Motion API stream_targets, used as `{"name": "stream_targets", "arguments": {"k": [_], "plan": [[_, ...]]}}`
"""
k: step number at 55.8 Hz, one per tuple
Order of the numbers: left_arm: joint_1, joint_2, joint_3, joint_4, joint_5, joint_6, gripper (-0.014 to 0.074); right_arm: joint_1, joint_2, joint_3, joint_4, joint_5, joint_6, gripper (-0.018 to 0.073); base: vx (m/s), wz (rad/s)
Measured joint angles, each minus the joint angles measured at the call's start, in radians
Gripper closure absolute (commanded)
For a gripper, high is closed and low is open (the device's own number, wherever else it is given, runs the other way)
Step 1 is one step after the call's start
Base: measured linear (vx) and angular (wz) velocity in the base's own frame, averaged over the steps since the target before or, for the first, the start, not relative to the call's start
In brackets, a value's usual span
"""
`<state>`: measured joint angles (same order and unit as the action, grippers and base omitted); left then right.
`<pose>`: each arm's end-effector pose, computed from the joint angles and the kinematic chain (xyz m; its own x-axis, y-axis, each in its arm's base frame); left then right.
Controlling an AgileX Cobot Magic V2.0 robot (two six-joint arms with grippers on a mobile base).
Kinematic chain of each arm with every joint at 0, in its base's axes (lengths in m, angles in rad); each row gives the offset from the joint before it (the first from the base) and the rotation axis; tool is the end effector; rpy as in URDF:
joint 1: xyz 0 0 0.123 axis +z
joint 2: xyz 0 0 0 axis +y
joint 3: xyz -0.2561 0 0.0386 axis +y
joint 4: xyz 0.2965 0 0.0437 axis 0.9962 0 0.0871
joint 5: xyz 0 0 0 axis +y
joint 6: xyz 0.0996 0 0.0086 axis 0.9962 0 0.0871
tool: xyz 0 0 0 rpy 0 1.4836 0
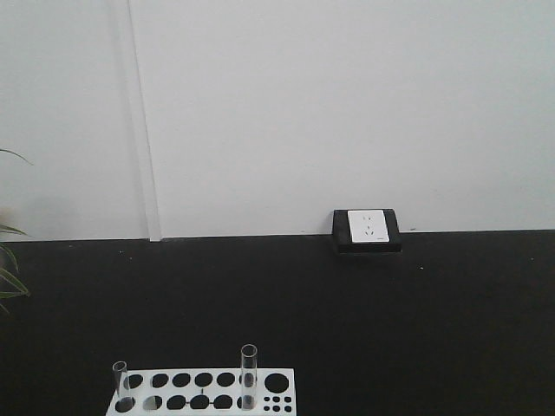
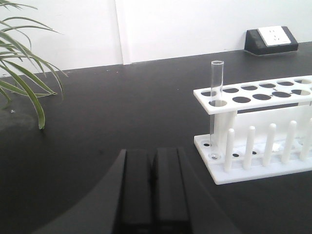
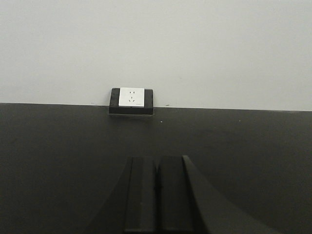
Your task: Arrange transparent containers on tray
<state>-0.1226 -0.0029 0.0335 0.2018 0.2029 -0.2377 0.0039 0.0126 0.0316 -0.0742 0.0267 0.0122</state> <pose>0.1398 -0.0131 0.1812 -0.1439 -0.0225 -0.9893 0.0768 0.9965 -0.0338 0.1425 0.0003 0.1969 0.0165 -0.0619 -0.9979 -0.0009 0.9981 -0.0619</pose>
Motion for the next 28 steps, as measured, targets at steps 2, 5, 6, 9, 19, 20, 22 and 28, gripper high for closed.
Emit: {"name": "stream_targets", "arguments": {"k": [2,5,6,9,19,20,22,28], "plan": [[0.0,0.0,0.0,0.0,0.0,0.0,0.0597,0.0,0.0,0.0,0.0,0.0,0.0,0.0571,0.0,0.0],[0.0,0.0,0.0,0.0,0.0,0.0,0.0597,0.0,0.0,0.0,0.0,0.0,0.0,0.0571,0.0,0.0],[0.0,0.0,0.0,0.0,0.0,0.0,0.0597,0.0,0.0,0.0,0.0,0.0,0.0,0.0571,0.0,0.0],[0.0,0.0,0.0,0.0,0.0,0.0,0.0597,0.0,0.0,0.0,0.0,0.0,0.0,0.0571,0.0,0.0],[0.0,0.0,0.0,0.0,0.0,0.0,0.0597,0.0,0.0,0.0,0.0,0.0,0.0,0.0571,0.0,0.0],[0.0,0.0,0.0,0.0,0.0,0.0,0.0597,0.0,0.0,0.0,0.0,0.0,0.0,0.0571,0.0,0.0],[0.0,0.0,0.0,0.0,0.0,0.0,0.0597,0.0,0.0,0.0,0.0,0.0,0.0,0.0571,0.0,0.0],[0.0,0.0,0.0,0.0,0.0,0.0,0.0597,0.0,0.0,0.0,0.0,0.0,0.0,0.0571,0.0,0.0]]}}
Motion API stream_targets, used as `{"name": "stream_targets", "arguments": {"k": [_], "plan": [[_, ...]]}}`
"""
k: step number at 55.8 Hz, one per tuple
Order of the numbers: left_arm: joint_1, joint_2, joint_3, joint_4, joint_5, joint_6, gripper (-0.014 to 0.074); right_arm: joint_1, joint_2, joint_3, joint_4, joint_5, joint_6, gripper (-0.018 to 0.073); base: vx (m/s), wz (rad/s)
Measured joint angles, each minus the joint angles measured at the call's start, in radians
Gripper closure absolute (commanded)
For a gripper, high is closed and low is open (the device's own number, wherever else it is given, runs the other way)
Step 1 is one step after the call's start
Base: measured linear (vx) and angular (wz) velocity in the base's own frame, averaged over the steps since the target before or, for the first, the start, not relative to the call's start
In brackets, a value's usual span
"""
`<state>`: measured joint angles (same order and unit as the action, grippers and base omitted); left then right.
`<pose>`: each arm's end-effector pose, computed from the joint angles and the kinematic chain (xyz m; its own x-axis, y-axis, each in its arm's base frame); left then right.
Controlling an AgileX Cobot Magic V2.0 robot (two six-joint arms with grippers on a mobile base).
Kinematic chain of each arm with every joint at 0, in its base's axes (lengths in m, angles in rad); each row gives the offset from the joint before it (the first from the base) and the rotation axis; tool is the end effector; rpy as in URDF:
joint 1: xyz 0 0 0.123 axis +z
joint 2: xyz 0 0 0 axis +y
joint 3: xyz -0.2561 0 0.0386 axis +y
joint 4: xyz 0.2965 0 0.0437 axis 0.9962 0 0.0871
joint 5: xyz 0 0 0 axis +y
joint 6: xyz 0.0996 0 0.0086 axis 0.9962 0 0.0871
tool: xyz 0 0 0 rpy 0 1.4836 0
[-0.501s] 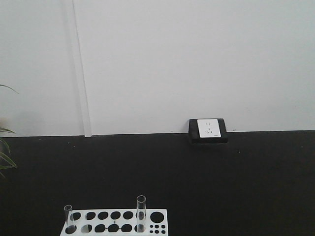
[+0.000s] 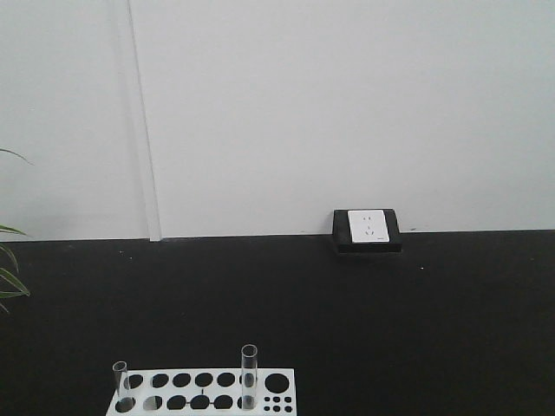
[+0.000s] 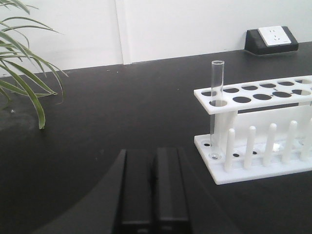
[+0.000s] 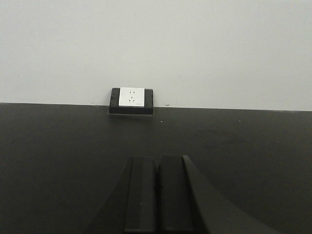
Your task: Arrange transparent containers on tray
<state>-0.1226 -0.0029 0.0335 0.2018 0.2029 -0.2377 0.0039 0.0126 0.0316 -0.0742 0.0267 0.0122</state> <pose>0.1398 -0.0131 0.1812 -0.1439 -0.0225 -0.9893 0.0768 0.9965 -0.0338 0.1425 0.0003 0.1969 0.0165 -0.0619 -0.9979 -0.0009 0.9981 -0.0619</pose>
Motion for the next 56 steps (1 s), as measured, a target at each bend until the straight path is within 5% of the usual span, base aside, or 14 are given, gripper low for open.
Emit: {"name": "stream_targets", "arguments": {"k": [39,56], "plan": [[0.0,0.0,0.0,0.0,-0.032,0.0,0.0597,0.0,0.0,0.0,0.0,-0.006,0.0,0.0571,0.0,0.0],[0.0,0.0,-0.002,0.001,-0.366,0.0,0.0597,0.0,0.0,-0.018,0.0,-0.261,0.0,0.0571,0.0,0.0]]}}
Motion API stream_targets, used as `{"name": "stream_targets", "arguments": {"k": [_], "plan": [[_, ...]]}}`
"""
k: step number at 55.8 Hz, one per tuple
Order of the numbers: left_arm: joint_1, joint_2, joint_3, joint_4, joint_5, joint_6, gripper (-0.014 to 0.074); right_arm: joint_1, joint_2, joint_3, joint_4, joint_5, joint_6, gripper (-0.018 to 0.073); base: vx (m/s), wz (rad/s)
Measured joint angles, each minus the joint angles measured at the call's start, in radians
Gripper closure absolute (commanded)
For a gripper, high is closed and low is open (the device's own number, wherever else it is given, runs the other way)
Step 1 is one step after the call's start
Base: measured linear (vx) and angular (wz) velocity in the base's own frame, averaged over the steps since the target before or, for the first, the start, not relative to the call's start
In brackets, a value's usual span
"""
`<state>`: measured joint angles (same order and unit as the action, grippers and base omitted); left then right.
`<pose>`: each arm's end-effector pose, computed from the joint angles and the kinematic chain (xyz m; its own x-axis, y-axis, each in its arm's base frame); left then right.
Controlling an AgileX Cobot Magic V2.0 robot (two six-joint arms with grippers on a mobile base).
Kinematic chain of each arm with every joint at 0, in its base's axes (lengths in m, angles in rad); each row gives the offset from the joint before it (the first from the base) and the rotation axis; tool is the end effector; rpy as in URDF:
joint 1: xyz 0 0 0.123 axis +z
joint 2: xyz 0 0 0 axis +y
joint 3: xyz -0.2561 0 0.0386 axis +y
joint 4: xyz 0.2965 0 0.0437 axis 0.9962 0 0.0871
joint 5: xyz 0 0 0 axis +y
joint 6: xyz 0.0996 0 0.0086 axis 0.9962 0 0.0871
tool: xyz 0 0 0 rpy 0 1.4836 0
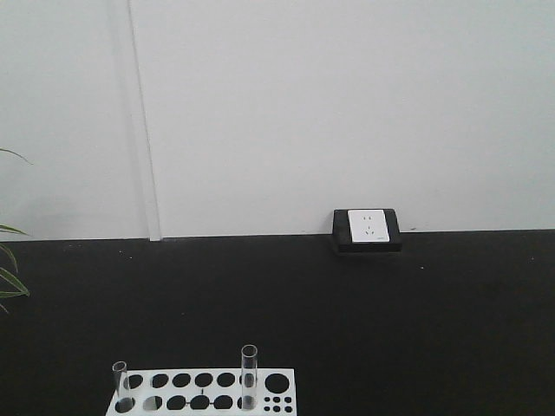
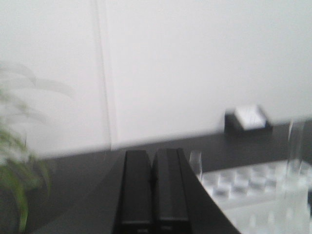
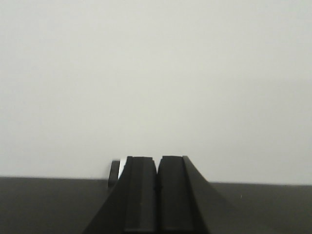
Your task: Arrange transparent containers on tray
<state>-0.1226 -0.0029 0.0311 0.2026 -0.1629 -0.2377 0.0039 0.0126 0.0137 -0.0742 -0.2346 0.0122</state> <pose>0.1375 -0.0202 0.2177 0.2093 -0.0638 -0.9758 0.1619 0.9864 -0.0297 0.1376 0.0023 0.2297 0.2913 -0.0588 -0.9548 -0.0029 0.9981 -0.0624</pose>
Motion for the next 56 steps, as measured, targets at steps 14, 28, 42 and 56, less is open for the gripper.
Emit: {"name": "stream_targets", "arguments": {"k": [14,28,42,56], "plan": [[0.0,0.143,-0.296,0.003,0.053,0.094,0.0597,0.0,0.145,-0.395,0.0,0.116,0.0,0.0571,0.0,0.0],[0.0,0.529,-0.587,0.003,0.029,0.158,0.0597,0.0,0.53,-0.704,-0.004,0.134,0.0,0.0571,0.0,0.0],[0.0,0.798,-0.616,0.003,0.023,0.061,0.0581,0.0,0.805,-0.738,-0.004,0.109,0.0,0.0559,0.0,0.0],[0.0,0.882,-0.616,0.003,-0.045,0.034,0.0458,0.0,0.867,-0.738,-0.004,0.098,0.026,0.0419,0.0,0.0]]}}
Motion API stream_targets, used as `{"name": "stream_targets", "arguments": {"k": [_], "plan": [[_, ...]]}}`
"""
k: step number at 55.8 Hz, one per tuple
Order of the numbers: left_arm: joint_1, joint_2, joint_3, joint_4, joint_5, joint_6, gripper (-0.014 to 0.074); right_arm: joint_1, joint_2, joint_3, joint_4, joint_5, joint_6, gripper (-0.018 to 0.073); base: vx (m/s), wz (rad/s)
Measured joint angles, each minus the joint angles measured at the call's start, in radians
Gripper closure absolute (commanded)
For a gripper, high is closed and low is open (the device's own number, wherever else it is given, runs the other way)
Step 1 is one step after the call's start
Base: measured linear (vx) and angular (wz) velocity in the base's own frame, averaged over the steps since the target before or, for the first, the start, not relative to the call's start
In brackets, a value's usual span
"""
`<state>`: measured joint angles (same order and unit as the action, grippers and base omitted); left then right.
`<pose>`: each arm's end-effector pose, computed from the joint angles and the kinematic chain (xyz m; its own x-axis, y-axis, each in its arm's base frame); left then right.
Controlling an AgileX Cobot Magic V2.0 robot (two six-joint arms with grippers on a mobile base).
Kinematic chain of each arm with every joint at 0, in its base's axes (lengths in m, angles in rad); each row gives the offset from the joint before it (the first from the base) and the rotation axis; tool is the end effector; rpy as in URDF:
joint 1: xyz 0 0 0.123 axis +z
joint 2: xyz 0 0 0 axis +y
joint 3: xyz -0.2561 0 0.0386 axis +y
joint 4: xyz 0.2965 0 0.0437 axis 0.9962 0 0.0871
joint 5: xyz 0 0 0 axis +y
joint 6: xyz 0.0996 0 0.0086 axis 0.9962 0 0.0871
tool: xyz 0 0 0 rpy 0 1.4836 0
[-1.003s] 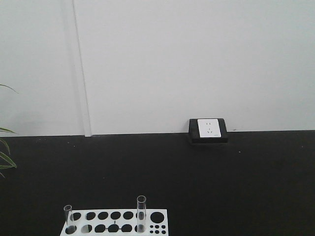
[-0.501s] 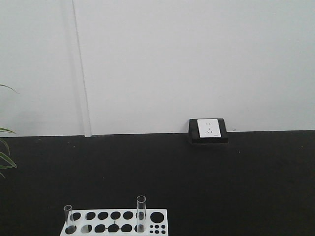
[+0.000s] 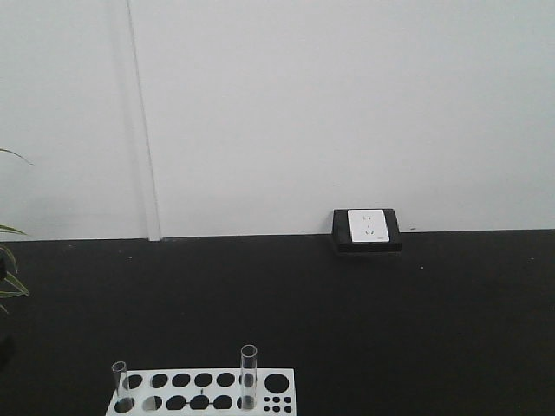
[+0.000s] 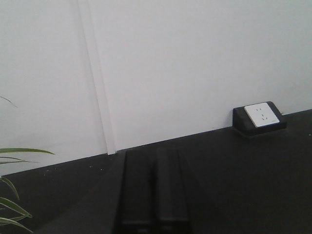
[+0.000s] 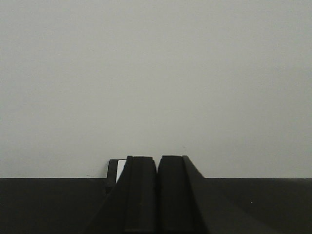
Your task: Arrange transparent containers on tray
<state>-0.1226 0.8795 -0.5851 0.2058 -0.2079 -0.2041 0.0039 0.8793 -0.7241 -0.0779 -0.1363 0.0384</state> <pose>0.2603 -0.0363 0.3002 -0.0040 -0.0021 -1.0000 0.1640 0.9865 -0.0028 0.2658 0.0021 0.3489 0.0683 -0.0385 -0.9969 -0.0118 0.9992 -0.0394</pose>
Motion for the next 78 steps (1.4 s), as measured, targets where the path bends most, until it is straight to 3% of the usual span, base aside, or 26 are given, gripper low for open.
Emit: {"name": "stream_targets", "arguments": {"k": [16,24,36,48,66,78], "plan": [[0.0,0.001,0.0,0.0,-0.018,-0.007,0.0114,0.0,0.0,0.0,-0.003,-0.007,0.009,-0.0015,0.0,0.0],[0.0,0.001,0.0,0.0,-0.018,-0.007,0.0012,0.0,0.0,0.0,-0.003,-0.007,0.015,-0.0168,0.0,0.0],[0.0,0.001,0.0,0.0,-0.034,-0.011,0.0011,0.0,-0.001,0.0,-0.003,-0.024,0.029,-0.0156,0.0,0.0],[0.0,0.001,0.018,0.013,-0.097,-0.024,0.0036,0.0,0.0,0.041,-0.025,-0.105,0.084,-0.0088,0.0,0.0],[-0.001,0.017,0.333,0.173,-0.353,-0.065,0.0088,0.129,0.026,0.365,-0.239,-0.397,0.181,0.002,0.0,0.0],[-0.002,0.158,0.396,0.246,-0.504,-0.072,0.0108,0.184,0.101,0.405,-0.301,-0.495,0.187,0.0023,0.0,0.0]]}}
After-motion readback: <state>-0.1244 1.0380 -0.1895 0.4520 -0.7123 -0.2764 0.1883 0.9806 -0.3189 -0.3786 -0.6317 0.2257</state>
